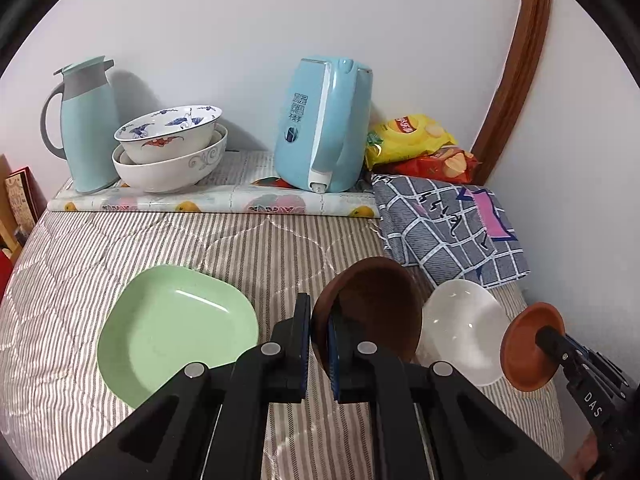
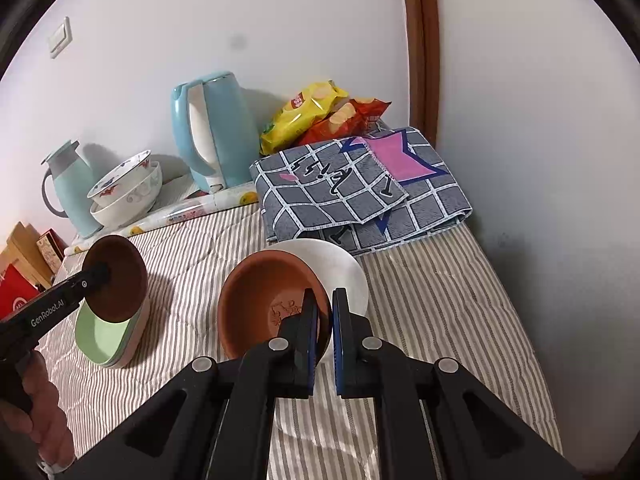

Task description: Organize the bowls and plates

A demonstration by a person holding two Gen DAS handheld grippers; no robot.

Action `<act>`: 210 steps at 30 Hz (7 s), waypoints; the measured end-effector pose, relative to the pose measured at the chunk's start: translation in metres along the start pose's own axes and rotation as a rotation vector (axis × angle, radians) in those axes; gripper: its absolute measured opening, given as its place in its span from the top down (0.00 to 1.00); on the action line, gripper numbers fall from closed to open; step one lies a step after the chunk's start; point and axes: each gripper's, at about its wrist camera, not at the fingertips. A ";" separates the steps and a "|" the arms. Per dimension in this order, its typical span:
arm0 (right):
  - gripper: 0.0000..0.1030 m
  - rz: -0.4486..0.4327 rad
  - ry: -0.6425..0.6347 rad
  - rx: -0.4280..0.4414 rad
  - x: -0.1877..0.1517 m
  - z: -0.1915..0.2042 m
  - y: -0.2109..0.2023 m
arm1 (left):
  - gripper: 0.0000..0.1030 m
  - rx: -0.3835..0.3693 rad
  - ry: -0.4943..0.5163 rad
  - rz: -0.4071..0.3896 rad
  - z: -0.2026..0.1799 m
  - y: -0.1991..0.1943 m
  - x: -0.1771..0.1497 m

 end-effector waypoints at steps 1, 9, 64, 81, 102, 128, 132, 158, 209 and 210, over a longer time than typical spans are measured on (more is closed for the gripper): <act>0.93 0.004 0.001 0.000 0.000 0.001 0.003 | 0.92 0.002 -0.003 0.000 0.002 0.002 0.002; 0.93 0.040 -0.025 -0.004 0.005 0.010 0.034 | 0.92 0.011 -0.023 0.011 0.010 0.019 0.008; 0.85 0.201 -0.152 -0.080 0.009 0.042 0.103 | 0.92 -0.020 -0.039 0.067 0.019 0.057 0.016; 0.85 0.097 -0.035 -0.095 0.010 -0.015 0.048 | 0.92 -0.072 0.047 0.079 -0.037 0.044 0.007; 0.85 0.128 0.081 -0.156 -0.030 -0.093 0.047 | 0.92 -0.114 0.096 0.175 -0.101 0.090 -0.019; 0.85 0.170 0.080 -0.149 -0.044 -0.095 0.062 | 0.90 -0.174 0.051 0.249 -0.097 0.121 -0.016; 0.85 0.168 0.072 -0.143 -0.042 -0.090 0.060 | 0.84 -0.197 0.050 0.256 -0.097 0.118 -0.015; 0.76 0.158 0.007 0.021 0.003 -0.034 0.074 | 0.79 -0.146 0.022 0.254 -0.067 0.099 -0.013; 0.47 0.248 -0.069 -0.046 -0.005 -0.015 0.114 | 0.73 -0.179 0.029 0.301 -0.064 0.127 -0.014; 0.47 0.247 -0.070 -0.047 -0.005 -0.015 0.114 | 0.73 -0.182 0.025 0.308 -0.064 0.129 -0.015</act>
Point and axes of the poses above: each gripper's, at about its wrist camera, not at the fingertips, and y roughly the way its jaws point, z to its left, x to its top, and after that the axes turned 12 degrees about -x, right-handed
